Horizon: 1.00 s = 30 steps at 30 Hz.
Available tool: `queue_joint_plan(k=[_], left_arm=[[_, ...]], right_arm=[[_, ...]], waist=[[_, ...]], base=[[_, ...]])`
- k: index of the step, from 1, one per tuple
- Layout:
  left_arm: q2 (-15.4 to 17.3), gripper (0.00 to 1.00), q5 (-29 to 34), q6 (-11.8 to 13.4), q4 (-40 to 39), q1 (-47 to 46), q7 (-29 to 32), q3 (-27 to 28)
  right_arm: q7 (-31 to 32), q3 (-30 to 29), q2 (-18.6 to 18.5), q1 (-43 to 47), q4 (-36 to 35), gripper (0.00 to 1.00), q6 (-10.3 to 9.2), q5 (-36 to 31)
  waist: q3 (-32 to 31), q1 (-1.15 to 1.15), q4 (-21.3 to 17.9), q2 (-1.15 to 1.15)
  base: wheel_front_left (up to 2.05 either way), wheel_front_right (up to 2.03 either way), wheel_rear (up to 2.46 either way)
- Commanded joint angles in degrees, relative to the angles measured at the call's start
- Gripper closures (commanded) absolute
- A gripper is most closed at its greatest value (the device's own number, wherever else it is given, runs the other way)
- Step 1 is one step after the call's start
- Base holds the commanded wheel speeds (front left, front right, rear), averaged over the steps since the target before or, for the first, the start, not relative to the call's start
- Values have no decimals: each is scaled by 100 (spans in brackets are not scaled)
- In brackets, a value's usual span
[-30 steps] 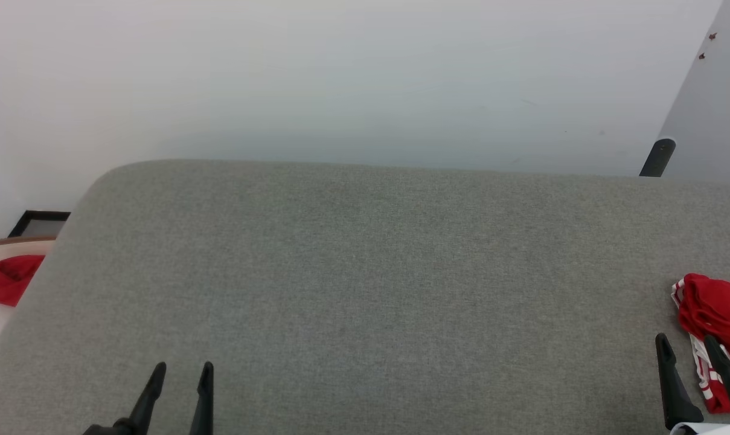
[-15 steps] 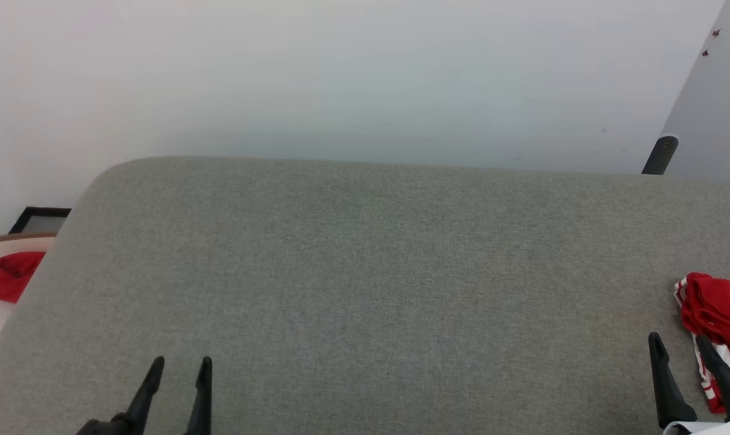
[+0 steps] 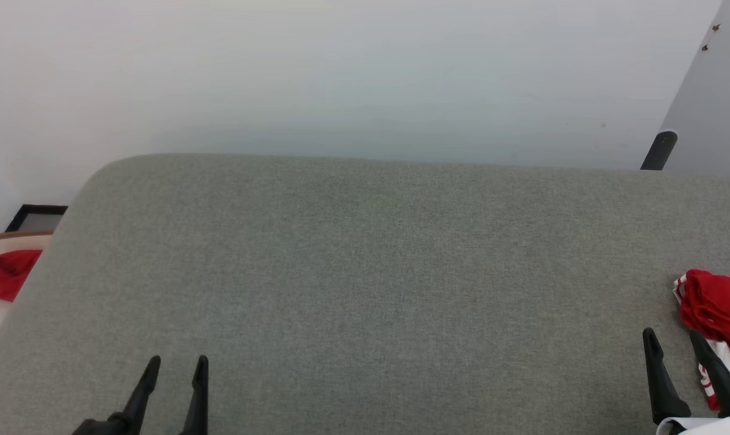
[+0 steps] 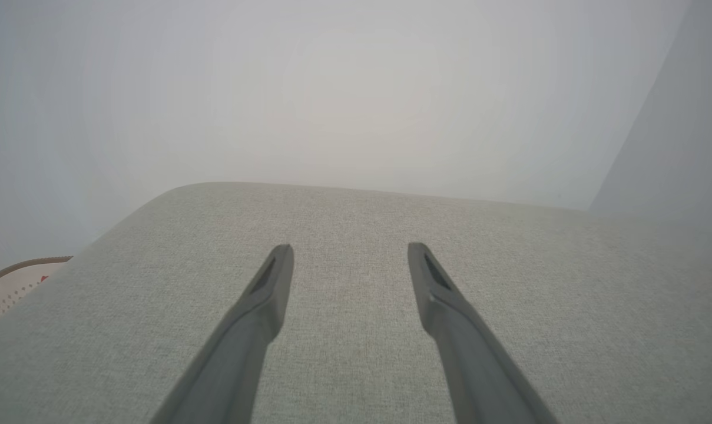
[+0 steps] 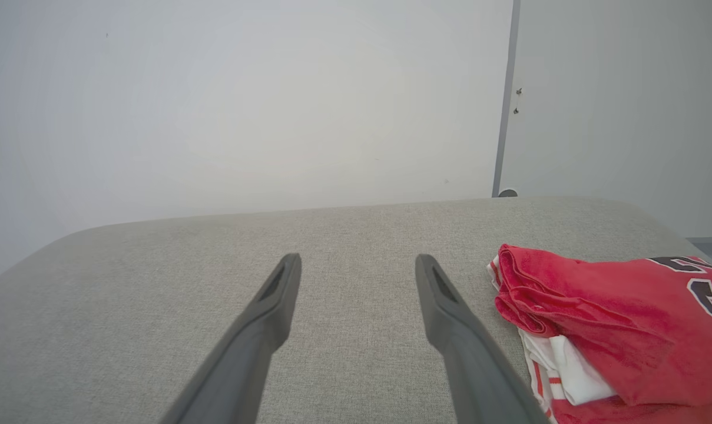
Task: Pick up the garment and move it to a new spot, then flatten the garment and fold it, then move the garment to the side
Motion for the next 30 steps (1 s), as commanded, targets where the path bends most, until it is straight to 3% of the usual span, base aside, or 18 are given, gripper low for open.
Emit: queue_joint_plan(k=[1,11,12,16,30], left_arm=[[15,0,-26,-15,10,-24,7,19],[38,0,-123,-15,-35,-6,7,37],[21,100,-109,0,-3,5,0,26],[-84,100,-130,0,216,98,5,-27],[-182,100,-1468,-1,353,-181,353,40]], right_arm=[[-43,23,19,-54,13,0,-7,28],[-107,50,48,-77,58,0,-7,35],[-75,39,47,-24,65,100,0,7],[-50,56,134,69,295,100,0,29],[156,8,224,-179,494,100,-1,1300]], waist=[[8,0,-8,0],[46,0,-46,0],[45,0,-45,0],[47,0,-47,0],[67,0,-76,0]], base=[[0,0,0],[0,0,0],[0,0,0],[0,0,0],[0,0,0]])
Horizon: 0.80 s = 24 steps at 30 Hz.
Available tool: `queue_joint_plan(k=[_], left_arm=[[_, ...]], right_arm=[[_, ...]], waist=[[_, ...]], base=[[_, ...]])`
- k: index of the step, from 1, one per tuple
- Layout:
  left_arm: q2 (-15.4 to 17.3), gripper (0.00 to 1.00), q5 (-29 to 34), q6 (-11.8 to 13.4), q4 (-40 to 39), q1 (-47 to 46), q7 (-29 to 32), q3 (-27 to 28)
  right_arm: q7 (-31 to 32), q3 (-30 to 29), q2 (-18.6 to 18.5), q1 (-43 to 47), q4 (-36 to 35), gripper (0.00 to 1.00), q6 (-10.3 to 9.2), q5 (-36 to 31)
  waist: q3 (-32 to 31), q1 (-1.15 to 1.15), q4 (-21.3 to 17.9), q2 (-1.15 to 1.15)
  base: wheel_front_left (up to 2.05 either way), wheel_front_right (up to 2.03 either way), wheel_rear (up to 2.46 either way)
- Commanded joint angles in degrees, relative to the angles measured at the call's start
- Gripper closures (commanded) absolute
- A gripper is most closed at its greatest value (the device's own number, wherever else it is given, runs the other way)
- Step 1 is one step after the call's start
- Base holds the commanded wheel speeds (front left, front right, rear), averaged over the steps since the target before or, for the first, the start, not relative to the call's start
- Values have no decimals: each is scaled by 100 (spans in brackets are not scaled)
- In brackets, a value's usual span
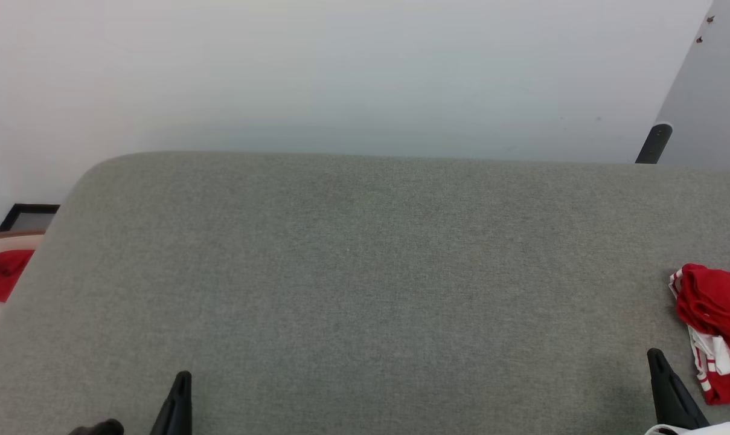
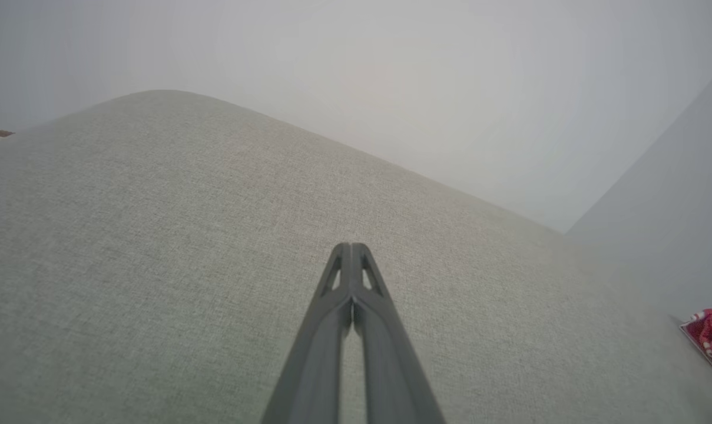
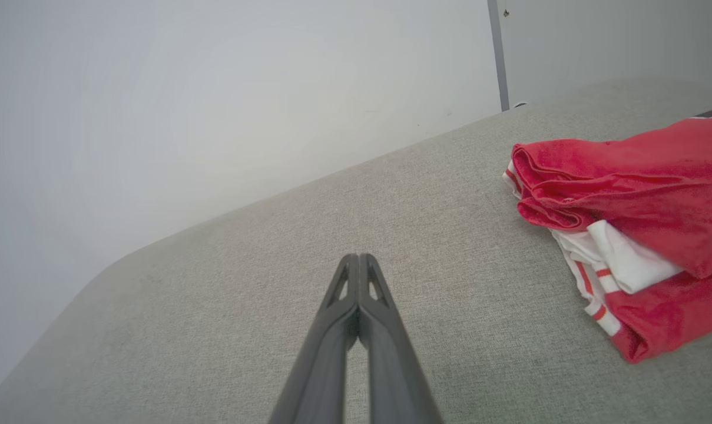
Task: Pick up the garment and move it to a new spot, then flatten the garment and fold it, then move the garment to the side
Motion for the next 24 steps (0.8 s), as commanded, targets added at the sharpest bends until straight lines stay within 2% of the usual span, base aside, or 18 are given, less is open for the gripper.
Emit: queue_joint_plan(k=[1,24], left_arm=[[19,100,-191,-2,-53,-156,27,44],[-136,100,-2070,-6,126,-549,540,161]], right_arm=[[11,-28,-18,-150,-54,100,-1,175],[296,-85,113,-502,231,100,-2,1986]], waist=[[1,0,-2,0],[36,0,-54,0]], base=[[0,0,0],[0,0,0]])
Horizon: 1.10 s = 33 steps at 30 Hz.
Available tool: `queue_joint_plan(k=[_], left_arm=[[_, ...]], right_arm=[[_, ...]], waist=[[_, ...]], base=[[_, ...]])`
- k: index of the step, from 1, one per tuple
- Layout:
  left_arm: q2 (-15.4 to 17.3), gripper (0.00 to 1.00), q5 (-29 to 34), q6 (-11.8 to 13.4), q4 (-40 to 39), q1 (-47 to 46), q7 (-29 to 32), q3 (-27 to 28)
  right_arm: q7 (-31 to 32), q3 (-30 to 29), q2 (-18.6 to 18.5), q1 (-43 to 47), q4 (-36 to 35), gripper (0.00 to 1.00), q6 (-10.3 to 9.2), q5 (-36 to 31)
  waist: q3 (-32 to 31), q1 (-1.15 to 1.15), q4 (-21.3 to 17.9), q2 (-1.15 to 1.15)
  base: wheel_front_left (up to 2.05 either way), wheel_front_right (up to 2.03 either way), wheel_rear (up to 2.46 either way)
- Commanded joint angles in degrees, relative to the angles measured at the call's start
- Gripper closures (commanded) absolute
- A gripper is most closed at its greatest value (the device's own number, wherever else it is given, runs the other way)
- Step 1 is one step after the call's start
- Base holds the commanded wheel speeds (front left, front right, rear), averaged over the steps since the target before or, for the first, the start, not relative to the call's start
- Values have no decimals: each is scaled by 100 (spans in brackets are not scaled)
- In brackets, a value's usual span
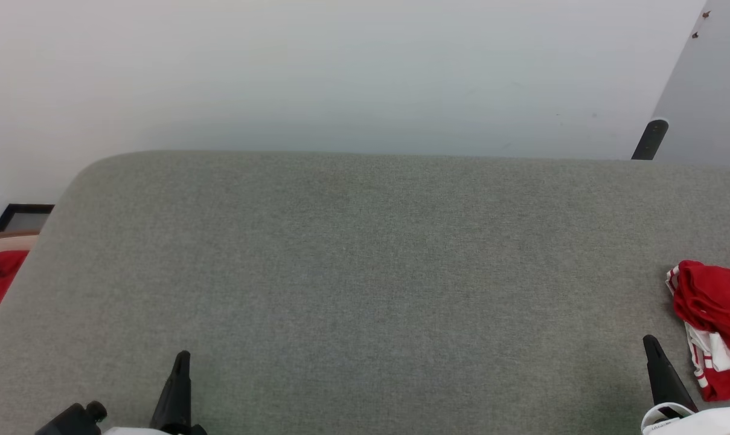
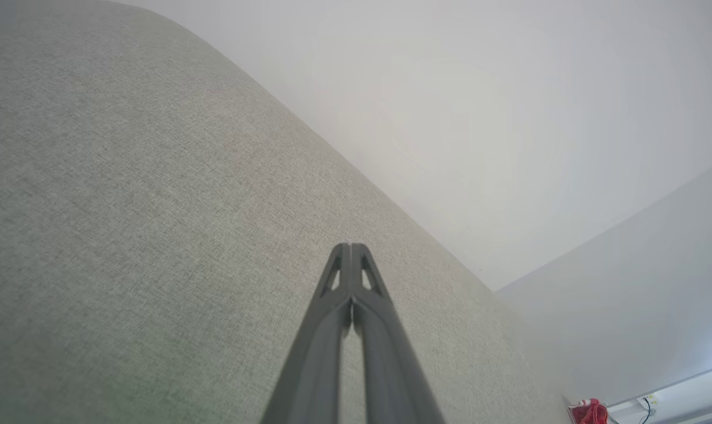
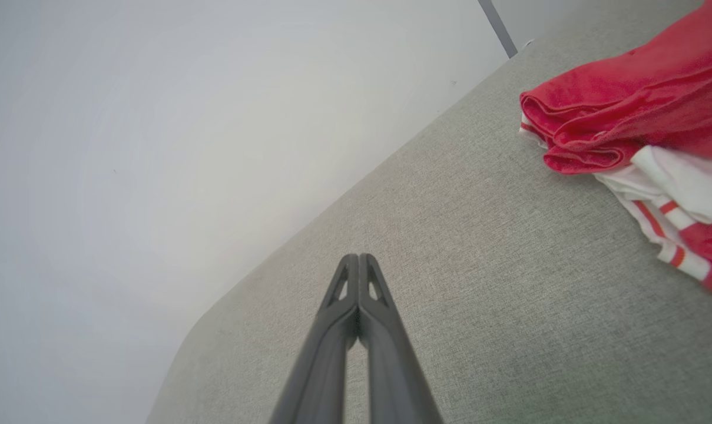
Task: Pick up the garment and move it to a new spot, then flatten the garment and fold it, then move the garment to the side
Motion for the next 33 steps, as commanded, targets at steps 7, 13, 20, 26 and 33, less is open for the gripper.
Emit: queue_joint_plan(k=[7,13,20,26,33], left_arm=[[-26,100,-571,-8,0,-213,154,67],[-60,100,-958,-9,36,-301,265,96],[-101,100,-1381,-10,78,-390,386,127],[-135,100,-1718,-11,113,-455,483,155],[-173,100,-2091,-12,152,-530,595,185]], right_arm=[[90,-37,25,-238,30,100,-1,572],[151,-50,53,-317,89,100,-1,947],[215,-65,86,-400,154,100,-1,1349],[267,-78,112,-451,210,100,-1,1681],[324,-88,138,-527,267,100,-1,2043]], waist=[[11,0,-16,0],[20,0,-30,0],[31,0,-45,0],[40,0,-59,0],[50,0,-75,0]], base=[[0,0,0],[0,0,0],[0,0,0],[0,0,0],[0,0,0]])
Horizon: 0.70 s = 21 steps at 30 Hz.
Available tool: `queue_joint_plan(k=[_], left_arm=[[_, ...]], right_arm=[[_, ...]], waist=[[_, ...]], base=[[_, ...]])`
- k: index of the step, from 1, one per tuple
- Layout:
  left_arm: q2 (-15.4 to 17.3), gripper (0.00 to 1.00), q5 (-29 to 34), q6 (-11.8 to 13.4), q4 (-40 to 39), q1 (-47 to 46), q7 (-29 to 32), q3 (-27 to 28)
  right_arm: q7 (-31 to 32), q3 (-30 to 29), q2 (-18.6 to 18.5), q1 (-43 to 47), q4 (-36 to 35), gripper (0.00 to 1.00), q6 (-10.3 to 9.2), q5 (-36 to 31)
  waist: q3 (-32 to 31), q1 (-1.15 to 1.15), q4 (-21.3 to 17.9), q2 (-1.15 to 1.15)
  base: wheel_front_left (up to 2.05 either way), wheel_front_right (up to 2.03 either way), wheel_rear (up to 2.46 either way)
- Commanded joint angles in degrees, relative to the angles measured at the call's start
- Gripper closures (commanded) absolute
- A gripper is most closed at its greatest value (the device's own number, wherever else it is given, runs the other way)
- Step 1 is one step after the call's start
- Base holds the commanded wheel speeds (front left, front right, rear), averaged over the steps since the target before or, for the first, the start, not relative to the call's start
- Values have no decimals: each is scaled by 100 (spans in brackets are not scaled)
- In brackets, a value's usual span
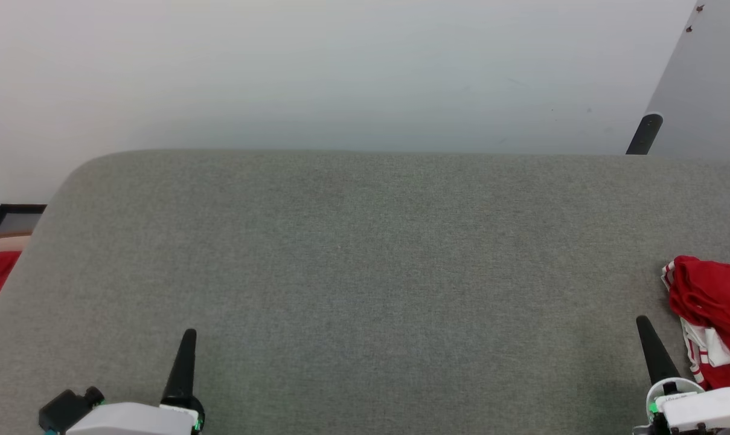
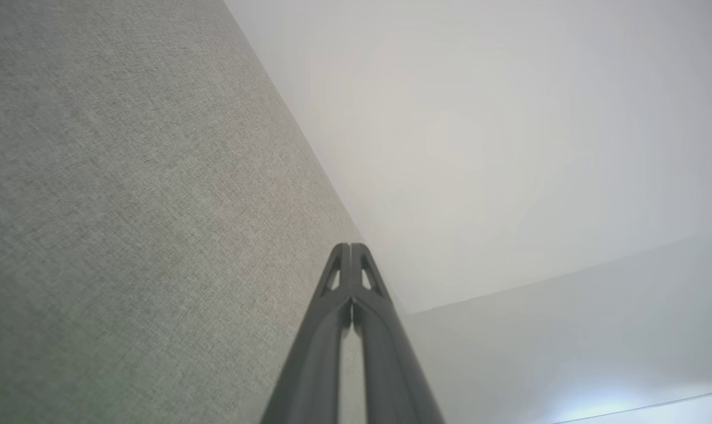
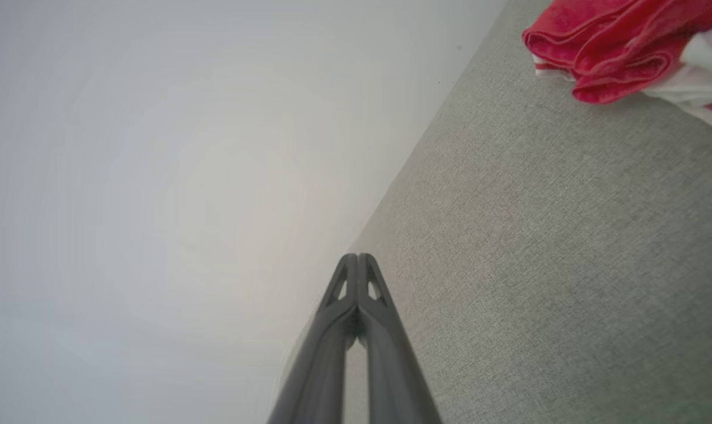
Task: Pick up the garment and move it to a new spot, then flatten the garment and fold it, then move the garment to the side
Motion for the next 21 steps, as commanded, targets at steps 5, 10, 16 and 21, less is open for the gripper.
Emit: queue_joint_plan(k=[5,10,16,21], left_arm=[[-19,100,-356,-13,2,-152,93,48],[-45,100,-592,-13,29,-196,165,69],[-73,100,-871,-14,58,-259,251,93],[-94,100,-1088,-15,76,-303,311,113]], right_arm=[[47,-36,25,-174,16,100,1,351],[92,-43,43,-227,55,100,2,576],[133,-51,61,-264,101,100,2,840],[163,-56,76,-313,132,100,2,1072]], waist=[[8,0,-12,0],[16,0,-24,0],[25,0,-37,0],[33,0,-49,0]], base=[[0,0,0],[0,0,0],[0,0,0],[0,0,0]])
